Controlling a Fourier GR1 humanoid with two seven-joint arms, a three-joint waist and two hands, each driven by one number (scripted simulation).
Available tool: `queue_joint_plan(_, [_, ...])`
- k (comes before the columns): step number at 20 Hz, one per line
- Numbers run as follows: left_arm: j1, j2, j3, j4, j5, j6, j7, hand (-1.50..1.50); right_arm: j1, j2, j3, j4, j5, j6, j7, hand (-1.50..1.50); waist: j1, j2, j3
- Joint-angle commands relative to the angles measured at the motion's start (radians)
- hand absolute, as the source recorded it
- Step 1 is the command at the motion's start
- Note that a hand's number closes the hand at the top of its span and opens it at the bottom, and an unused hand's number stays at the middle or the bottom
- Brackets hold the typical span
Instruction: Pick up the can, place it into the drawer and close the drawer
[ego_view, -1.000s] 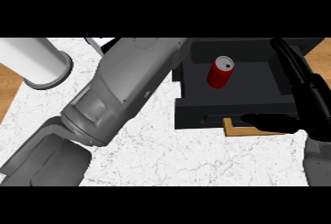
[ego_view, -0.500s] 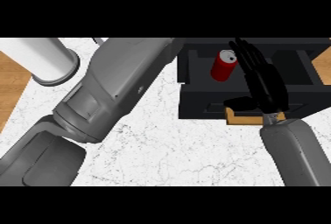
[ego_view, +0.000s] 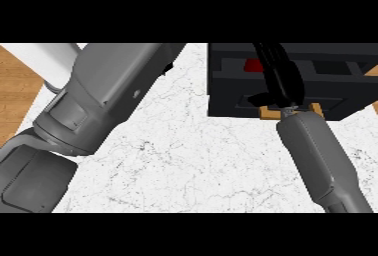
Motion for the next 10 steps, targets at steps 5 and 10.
queue_joint_plan(5, [0.116, 0.065, -0.012, -0.107, -0.020, -0.040, 0.031, -1.50, -0.200, 0.019, -0.083, 0.315, 0.057, -0.202, -0.007, -1.50, 0.036, -0.001, 0.000])
queue_joint_plan(10, [0.155, 0.082, -0.027, -0.212, -0.026, -0.028, 0.091, -1.50, -0.307, 0.014, -0.113, 0.446, 0.086, -0.271, 0.018, -1.50, 0.058, -0.005, -0.001])
